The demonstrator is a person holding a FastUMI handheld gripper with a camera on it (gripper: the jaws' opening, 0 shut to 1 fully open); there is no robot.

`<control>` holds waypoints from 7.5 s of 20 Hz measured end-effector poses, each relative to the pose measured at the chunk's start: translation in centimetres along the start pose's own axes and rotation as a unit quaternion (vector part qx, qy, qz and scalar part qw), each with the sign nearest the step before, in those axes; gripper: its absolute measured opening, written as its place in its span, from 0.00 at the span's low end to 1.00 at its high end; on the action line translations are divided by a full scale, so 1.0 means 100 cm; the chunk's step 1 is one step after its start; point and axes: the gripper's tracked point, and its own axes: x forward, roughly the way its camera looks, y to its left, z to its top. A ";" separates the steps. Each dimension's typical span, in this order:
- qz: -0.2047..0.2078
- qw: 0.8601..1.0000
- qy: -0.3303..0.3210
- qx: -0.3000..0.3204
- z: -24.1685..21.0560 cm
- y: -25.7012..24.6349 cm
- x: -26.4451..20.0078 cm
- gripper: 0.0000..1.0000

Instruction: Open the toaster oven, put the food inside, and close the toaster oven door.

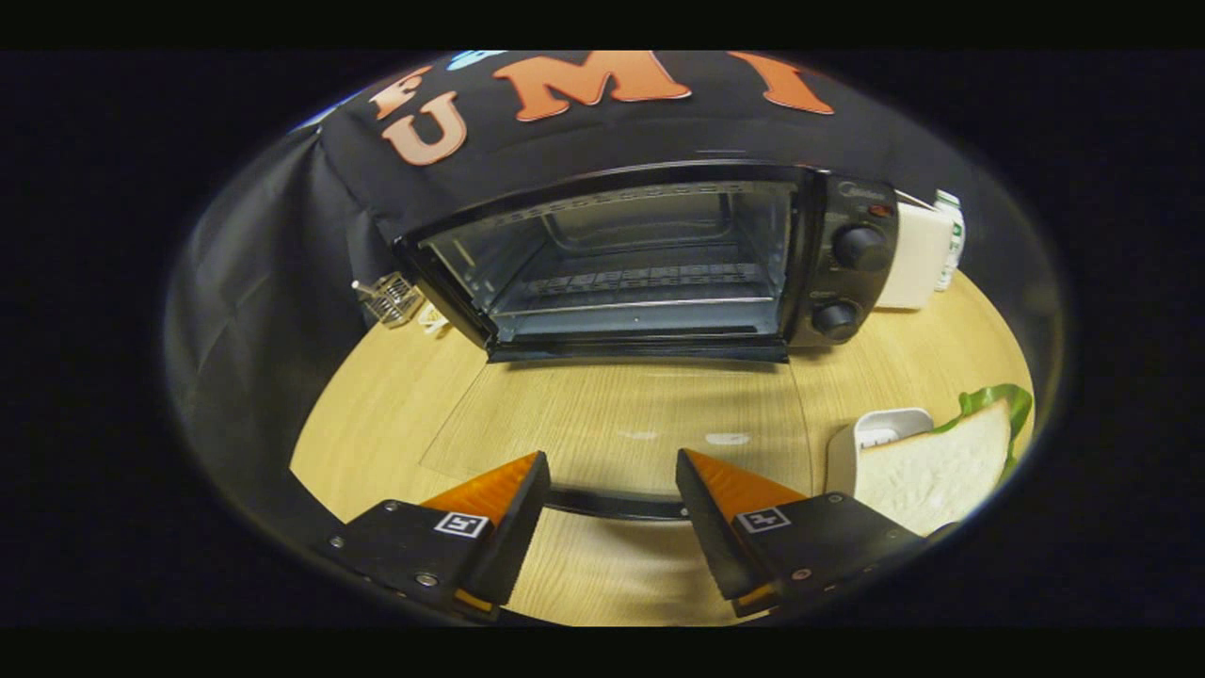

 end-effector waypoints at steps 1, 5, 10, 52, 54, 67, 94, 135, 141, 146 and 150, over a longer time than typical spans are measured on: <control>-0.001 1.000 -0.005 0.003 0.003 -0.004 -0.007 0.80; -0.009 1.000 -0.028 -0.005 0.018 -0.022 -0.037 0.81; -0.060 0.997 -0.050 -0.019 0.042 -0.075 -0.090 0.89; -0.030 0.978 0.021 0.207 0.019 -0.195 -0.117 0.31; -0.013 0.976 0.003 0.216 0.033 -0.181 -0.122 0.31; 0.094 0.943 -0.073 0.312 0.085 -0.071 -0.069 0.31; 0.090 0.849 -0.215 0.474 0.151 0.025 0.096 0.30; 0.015 0.994 0.089 0.066 -0.073 0.025 -0.008 0.86; -0.026 0.993 0.117 0.007 -0.078 0.023 0.021 0.86; -0.030 0.992 0.125 0.015 -0.075 0.022 0.026 0.86; -0.024 0.994 0.107 0.011 -0.062 0.027 0.019 0.86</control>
